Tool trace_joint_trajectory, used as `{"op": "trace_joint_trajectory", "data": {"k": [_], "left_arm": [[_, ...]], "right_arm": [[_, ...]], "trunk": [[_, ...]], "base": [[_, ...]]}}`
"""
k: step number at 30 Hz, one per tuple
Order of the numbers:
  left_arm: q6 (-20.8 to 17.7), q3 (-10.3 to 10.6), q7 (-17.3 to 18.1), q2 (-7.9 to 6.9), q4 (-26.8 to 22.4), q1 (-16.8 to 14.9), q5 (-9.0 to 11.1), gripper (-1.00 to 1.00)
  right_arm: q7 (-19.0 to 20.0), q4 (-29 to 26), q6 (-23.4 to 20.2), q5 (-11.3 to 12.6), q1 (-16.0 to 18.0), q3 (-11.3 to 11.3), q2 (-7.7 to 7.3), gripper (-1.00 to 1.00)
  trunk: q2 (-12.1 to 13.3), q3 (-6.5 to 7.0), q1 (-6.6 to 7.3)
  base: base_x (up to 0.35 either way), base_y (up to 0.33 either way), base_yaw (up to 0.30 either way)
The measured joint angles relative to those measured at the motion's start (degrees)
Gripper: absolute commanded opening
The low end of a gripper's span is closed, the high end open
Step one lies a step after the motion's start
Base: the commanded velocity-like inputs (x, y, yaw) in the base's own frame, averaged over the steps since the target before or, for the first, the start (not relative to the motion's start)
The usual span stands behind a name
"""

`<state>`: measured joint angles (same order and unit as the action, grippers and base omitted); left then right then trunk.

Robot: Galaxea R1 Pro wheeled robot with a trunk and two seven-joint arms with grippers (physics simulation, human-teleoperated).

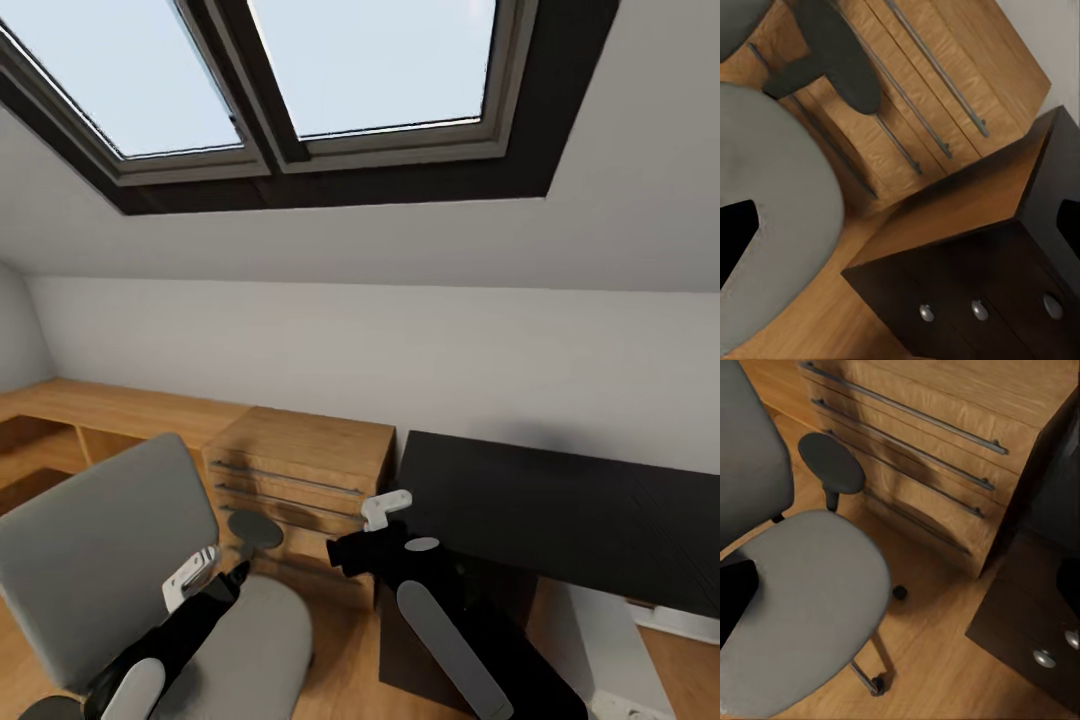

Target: In the bedroom, organize the workspace by keeping the computer under the desk, ensuring the monitor is on the desk, placing the keyboard on the desk next to the monitor, placing the mouse on the desk next to the keyboard, moving the folder from the swivel chair onto the desk next to the mouse, stacking the notebook on top of the folder with the pen on top of the notebook, and positioning the swivel chair next to the desk.

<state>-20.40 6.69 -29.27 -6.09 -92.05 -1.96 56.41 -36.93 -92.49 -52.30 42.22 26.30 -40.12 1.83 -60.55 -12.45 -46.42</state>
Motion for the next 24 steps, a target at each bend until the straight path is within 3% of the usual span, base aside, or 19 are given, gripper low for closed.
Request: {"op": "trace_joint_trajectory", "data": {"k": [24], "left_arm": [[0.09,-0.04,0.02,0.0,0.01,0.0,0.01,1.0]], "right_arm": [[0.0,0.0,-0.01,-0.01,0.0,0.0,-0.06,1.0]], "trunk": [[0.0,0.0,0.0]], "base": [[0.0,0.269,0.28]]}}
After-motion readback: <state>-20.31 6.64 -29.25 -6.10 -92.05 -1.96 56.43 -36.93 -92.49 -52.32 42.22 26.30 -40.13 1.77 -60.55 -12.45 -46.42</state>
